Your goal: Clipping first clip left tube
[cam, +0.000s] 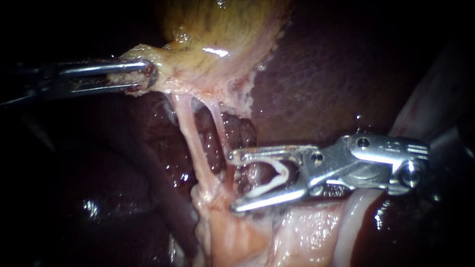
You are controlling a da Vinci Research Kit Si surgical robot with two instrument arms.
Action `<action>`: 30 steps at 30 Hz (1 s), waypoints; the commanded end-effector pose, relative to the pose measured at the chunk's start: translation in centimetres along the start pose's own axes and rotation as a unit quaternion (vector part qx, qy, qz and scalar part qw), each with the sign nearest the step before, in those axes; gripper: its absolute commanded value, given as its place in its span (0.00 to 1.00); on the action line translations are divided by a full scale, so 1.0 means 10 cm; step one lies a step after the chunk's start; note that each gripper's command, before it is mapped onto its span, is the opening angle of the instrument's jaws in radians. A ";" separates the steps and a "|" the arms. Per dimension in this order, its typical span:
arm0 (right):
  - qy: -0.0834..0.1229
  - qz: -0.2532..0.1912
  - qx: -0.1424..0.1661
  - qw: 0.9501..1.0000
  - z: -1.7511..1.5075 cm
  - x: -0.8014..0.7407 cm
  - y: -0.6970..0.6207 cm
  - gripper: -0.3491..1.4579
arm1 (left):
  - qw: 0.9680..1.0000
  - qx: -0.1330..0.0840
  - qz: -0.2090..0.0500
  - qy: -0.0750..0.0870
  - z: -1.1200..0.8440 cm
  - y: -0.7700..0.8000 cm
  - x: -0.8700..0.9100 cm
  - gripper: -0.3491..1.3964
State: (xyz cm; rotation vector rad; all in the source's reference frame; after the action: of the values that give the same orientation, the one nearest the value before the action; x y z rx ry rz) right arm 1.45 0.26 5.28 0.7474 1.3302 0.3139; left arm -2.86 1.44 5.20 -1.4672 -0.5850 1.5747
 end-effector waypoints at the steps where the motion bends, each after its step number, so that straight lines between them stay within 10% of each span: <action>1: 0.000 0.000 0.001 1.000 -0.002 0.000 -0.001 0.47 | 1.000 0.000 0.000 0.000 0.000 0.000 0.000 0.00; 30: -0.001 0.016 0.006 1.000 -0.013 -0.005 -0.004 0.47 | 1.000 0.000 0.000 0.000 -0.002 0.000 0.000 0.00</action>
State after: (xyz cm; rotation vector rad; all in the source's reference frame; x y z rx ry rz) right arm 1.34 0.25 5.27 0.7775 1.3219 0.3324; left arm -2.84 1.43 5.19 -1.4676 -0.5860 1.5748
